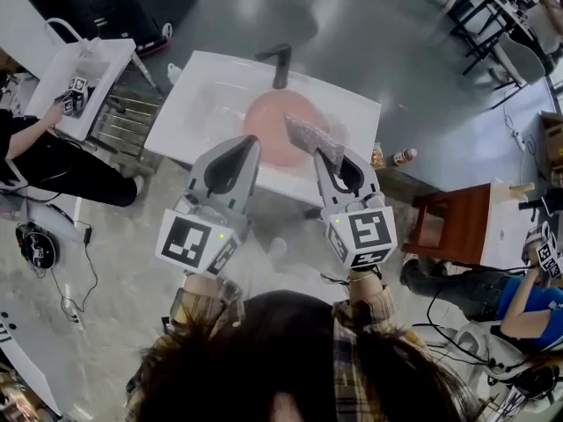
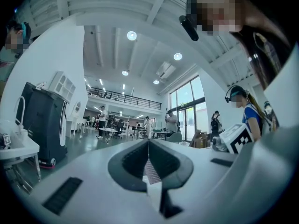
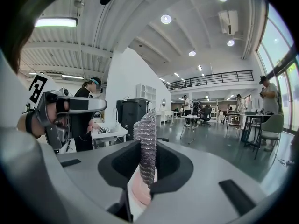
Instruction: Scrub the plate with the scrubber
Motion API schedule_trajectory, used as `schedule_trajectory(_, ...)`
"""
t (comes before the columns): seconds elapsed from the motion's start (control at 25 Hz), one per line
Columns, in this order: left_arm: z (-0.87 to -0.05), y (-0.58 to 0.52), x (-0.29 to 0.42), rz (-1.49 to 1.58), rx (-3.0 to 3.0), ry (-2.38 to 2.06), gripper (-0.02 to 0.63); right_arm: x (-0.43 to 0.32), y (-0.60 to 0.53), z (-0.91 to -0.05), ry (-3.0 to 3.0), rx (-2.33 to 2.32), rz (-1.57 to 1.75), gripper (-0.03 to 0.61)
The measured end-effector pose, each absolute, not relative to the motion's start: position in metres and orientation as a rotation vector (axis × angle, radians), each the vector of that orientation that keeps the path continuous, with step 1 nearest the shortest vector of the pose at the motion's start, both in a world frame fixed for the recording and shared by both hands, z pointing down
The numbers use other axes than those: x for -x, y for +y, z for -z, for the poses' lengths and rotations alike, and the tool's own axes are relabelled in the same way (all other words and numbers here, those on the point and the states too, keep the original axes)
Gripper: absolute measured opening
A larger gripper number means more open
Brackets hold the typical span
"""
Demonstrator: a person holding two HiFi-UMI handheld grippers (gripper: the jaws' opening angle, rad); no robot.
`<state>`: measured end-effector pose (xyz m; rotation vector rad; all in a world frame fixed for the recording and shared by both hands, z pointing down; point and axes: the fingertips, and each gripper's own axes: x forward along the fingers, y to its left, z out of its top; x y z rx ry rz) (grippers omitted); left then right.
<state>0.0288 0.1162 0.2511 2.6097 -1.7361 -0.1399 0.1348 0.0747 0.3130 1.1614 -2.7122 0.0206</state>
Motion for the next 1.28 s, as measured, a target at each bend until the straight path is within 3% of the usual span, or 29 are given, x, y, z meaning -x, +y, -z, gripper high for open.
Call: schedule_trajectory(1.28, -0.254, -0.109, 0.066, 0.040, -2.800, -1.205, 0.017, -0.038, -0.107, -0.318, -2.425, -1.543, -0.113, 0.080)
